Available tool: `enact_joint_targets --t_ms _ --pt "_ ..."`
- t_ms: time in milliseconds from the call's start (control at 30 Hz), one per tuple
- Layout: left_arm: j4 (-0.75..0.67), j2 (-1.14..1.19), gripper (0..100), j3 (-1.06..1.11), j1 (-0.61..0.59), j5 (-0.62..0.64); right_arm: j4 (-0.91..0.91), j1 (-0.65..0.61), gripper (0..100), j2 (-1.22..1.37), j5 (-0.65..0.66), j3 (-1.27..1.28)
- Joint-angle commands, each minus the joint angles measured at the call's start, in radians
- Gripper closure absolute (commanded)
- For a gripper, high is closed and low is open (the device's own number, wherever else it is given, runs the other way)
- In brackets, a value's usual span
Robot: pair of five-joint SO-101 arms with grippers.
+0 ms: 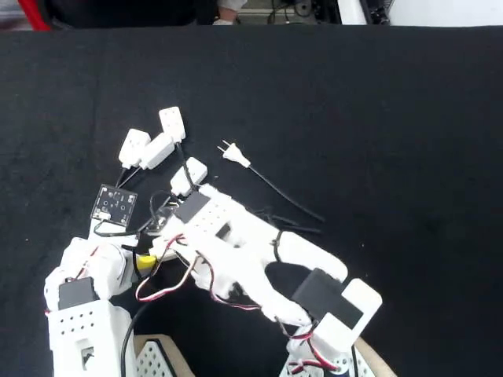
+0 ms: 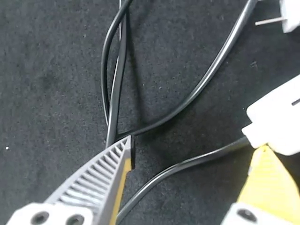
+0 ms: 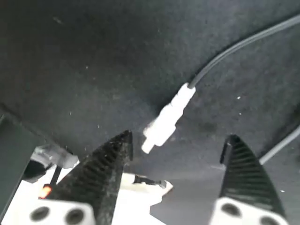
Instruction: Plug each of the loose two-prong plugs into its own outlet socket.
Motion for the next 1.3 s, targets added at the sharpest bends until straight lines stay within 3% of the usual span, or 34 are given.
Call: enact_joint_targets --t_ms 0,233,467,1000,1267 --pt "-0.018 -0.005 62 -0.041 -0.008 0.011 -0.071 -0.002 70.8 -0.039 -0.018 0.028" --pt "-0.018 -0.005 62 -0.041 -0.008 0.011 -0.236 0.126 78.3 -0.039 -0.005 0.139" --pt "-0.018 -0.005 62 -0.038 -0.002 0.011 -0.293 0.147 98.9 -0.039 0.038 0.157" --pt "-0.018 -0.005 62 -0.036 -0.002 0.009 -0.11 0.155 98.6 -0.194 0.031 -0.024" --pt "-0.023 -0.005 62 -0.036 0.001 0.012 -0.199 0.247 98.6 -0.389 -0.084 -0.128"
